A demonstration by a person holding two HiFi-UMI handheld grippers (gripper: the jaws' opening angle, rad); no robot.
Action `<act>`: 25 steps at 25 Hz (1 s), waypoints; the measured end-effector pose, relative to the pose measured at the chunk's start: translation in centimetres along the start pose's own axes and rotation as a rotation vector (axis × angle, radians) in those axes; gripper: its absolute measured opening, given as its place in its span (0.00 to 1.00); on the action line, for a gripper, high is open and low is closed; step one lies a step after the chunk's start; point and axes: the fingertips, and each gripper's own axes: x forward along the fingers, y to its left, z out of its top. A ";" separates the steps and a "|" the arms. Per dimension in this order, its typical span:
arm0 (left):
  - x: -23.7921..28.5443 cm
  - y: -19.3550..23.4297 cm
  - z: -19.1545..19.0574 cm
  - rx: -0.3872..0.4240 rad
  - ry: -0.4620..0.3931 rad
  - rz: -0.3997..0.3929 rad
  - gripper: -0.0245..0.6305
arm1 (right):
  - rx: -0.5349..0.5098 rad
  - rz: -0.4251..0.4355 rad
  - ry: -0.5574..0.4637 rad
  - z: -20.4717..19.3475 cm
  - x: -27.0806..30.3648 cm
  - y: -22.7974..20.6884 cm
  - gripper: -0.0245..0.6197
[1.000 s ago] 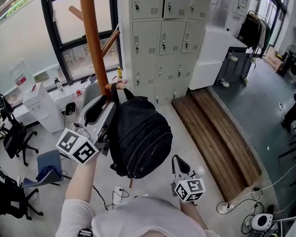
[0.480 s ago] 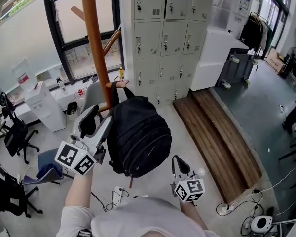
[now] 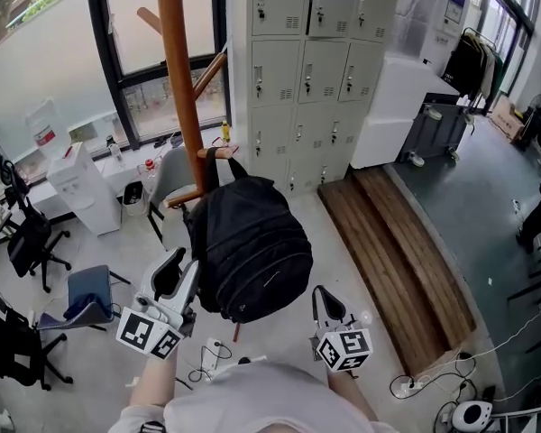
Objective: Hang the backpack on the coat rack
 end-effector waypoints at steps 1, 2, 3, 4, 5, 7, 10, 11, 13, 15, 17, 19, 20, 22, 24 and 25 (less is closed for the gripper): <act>-0.7 0.0 -1.0 -0.006 0.012 0.019 0.24 | -0.002 0.002 0.001 0.0 0.0 0.0 0.05; -1.3 0.1 -1.8 -0.009 0.020 0.037 0.21 | -0.004 0.004 0.001 0.0 0.0 0.0 0.05; -1.9 0.1 -2.7 -0.004 0.022 0.053 0.17 | -0.006 0.004 -0.002 0.1 0.1 0.0 0.05; -2.3 0.2 -3.5 0.008 0.021 0.064 0.13 | -0.011 0.002 -0.009 0.3 0.1 -0.1 0.05; -2.7 0.2 -4.2 0.023 0.019 0.071 0.09 | -0.017 -0.002 -0.019 0.5 0.2 -0.1 0.05; -3.3 0.2 -5.7 0.037 0.020 0.086 0.05 | -0.030 -0.005 -0.037 0.9 0.3 -0.1 0.05; -4.0 0.4 -7.4 0.037 0.037 0.123 0.05 | -0.038 -0.002 -0.042 1.0 0.7 -0.1 0.05; -4.3 0.4 -7.9 0.038 0.045 0.141 0.05 | -0.039 -0.002 -0.039 0.9 0.7 -0.1 0.05; -4.7 0.5 -8.6 0.030 0.059 0.176 0.05 | -0.042 -0.003 -0.035 0.9 0.7 -0.1 0.05; -4.9 0.3 -9.2 0.015 0.062 0.192 0.05 | -0.046 -0.003 -0.036 1.0 0.6 0.0 0.05; -4.9 -0.1 -9.7 0.004 0.063 0.185 0.05 | -0.052 -0.001 -0.037 1.1 0.6 0.1 0.05; -5.0 -0.2 -10.3 -0.003 0.079 0.186 0.05 | -0.061 -0.003 -0.043 1.2 0.4 0.2 0.05; -5.0 -0.2 -10.6 -0.008 0.089 0.190 0.05 | -0.067 -0.005 -0.048 1.2 0.3 0.3 0.05; -5.2 -0.2 -11.1 -0.018 0.104 0.195 0.05 | -0.079 -0.007 -0.048 1.2 0.2 0.4 0.05; -5.3 -0.2 -11.6 -0.030 0.114 0.202 0.05 | -0.077 -0.007 -0.037 1.0 0.3 0.2 0.05; -5.4 -0.3 -11.7 -0.035 0.117 0.206 0.05 | -0.074 -0.006 -0.034 1.0 0.3 0.2 0.05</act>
